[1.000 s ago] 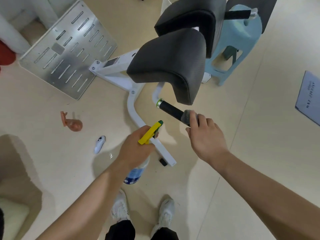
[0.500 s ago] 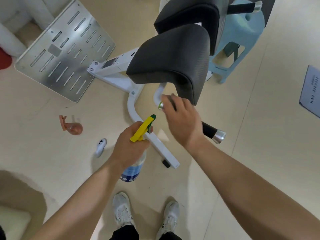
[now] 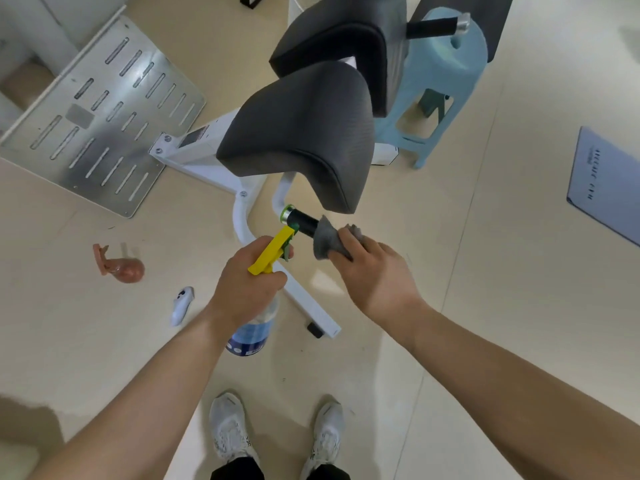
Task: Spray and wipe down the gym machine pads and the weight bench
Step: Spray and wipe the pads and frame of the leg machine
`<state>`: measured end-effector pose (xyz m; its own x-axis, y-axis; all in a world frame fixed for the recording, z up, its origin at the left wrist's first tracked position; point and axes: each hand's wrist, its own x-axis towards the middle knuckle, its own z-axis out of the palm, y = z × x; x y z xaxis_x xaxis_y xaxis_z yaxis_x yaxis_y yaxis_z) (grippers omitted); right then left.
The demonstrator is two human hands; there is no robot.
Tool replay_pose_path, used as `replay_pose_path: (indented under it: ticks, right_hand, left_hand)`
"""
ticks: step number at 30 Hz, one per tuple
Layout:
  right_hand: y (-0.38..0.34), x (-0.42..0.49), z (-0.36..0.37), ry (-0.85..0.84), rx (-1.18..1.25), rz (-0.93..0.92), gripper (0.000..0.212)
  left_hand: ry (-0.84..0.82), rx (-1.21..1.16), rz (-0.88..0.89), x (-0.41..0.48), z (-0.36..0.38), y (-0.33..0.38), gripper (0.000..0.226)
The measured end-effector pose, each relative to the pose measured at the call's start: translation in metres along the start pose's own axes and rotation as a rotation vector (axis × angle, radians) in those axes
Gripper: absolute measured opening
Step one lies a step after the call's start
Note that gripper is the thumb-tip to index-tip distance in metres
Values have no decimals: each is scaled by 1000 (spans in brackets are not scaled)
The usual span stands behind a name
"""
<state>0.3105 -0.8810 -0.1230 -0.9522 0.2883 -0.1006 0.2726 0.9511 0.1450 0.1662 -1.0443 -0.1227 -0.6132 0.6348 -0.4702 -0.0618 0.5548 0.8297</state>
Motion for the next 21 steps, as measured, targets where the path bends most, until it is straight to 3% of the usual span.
replay_pose_path:
  ticks: [3, 6, 9, 12, 15, 18, 21]
  right_hand:
    - [10, -20, -21, -30, 13, 13, 23]
    - [7, -16, -40, 60, 74, 36, 31]
    - [-6, 19, -34, 146, 78, -77, 39]
    - [-20, 57, -8, 43, 52, -157, 38]
    - [-23, 60, 5, -88, 14, -74, 44]
    - [-7, 40, -6, -137, 7, -15, 36]
    - [24, 29, -32, -300, 230, 141, 25]
  left_hand:
    - [-34, -26, 23, -4, 2, 12, 34]
    - [-52, -47, 40, -8, 0, 17, 35]
    - [-34, -19, 60, -9, -3, 16, 34]
    - [6, 13, 56, -7, -8, 12, 39]
    - [9, 27, 48, -4, -12, 8, 40]
    - [-40, 28, 59, -4, -10, 13, 35]
    - [-96, 31, 84, -2, -4, 29, 35]
